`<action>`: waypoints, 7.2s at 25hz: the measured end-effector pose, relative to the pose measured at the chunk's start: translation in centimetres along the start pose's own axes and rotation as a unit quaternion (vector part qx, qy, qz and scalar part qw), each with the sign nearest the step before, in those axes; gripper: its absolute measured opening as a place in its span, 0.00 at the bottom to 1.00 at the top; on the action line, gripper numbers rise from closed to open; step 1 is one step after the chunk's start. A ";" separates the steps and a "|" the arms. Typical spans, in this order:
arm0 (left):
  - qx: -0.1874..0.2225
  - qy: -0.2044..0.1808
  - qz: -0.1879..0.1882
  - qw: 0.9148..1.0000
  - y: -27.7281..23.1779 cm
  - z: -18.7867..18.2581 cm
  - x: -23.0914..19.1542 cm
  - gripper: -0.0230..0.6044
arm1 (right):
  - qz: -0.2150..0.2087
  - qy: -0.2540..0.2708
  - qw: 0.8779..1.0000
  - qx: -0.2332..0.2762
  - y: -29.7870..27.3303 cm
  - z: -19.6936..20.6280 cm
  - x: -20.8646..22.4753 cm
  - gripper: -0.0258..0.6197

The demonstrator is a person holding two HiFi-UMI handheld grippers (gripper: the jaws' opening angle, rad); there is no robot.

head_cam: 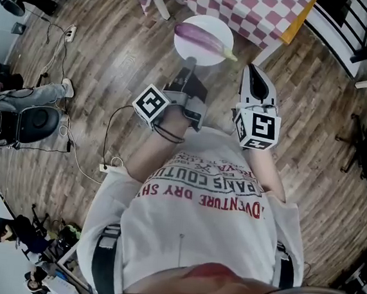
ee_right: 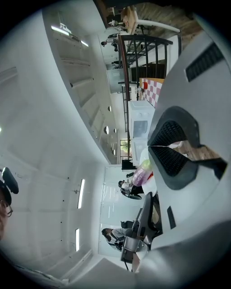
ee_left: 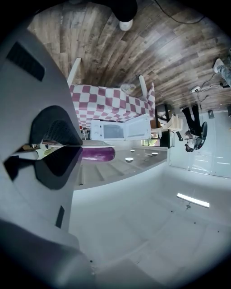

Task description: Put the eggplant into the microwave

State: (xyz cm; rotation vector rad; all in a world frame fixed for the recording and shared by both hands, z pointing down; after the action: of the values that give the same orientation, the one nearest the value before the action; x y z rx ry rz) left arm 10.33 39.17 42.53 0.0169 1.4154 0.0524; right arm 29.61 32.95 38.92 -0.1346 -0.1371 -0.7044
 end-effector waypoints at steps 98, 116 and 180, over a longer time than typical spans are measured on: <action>-0.233 -0.010 -0.137 0.963 -70.5 -26.7 -24.4 0.08 | 0.245 -0.073 0.957 -0.137 -65.5 3.0 17.7 0.08; -0.229 -0.010 -0.156 0.961 -70.7 -26.4 -25.6 0.09 | 0.232 -0.074 0.962 -0.127 -66.3 2.5 18.1 0.08; -0.260 -0.605 0.131 0.741 -66.6 -25.6 -5.4 0.08 | 0.167 -0.013 0.985 -0.044 -64.4 -4.5 16.4 0.08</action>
State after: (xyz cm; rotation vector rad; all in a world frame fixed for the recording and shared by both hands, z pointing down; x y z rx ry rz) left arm -14.00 -28.06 41.06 -0.1878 0.0296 0.5723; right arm 0.32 -26.76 42.28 -0.2452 -0.1059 -0.3732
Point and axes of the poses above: the fingertips, and each gripper's own axes: y backward along the fingers, x to its right, z out of its underside, the point moved 7 cm from there along y, backward along the fingers, and after that the axes turned 7 degrees about -y, right-handed, at the moved point
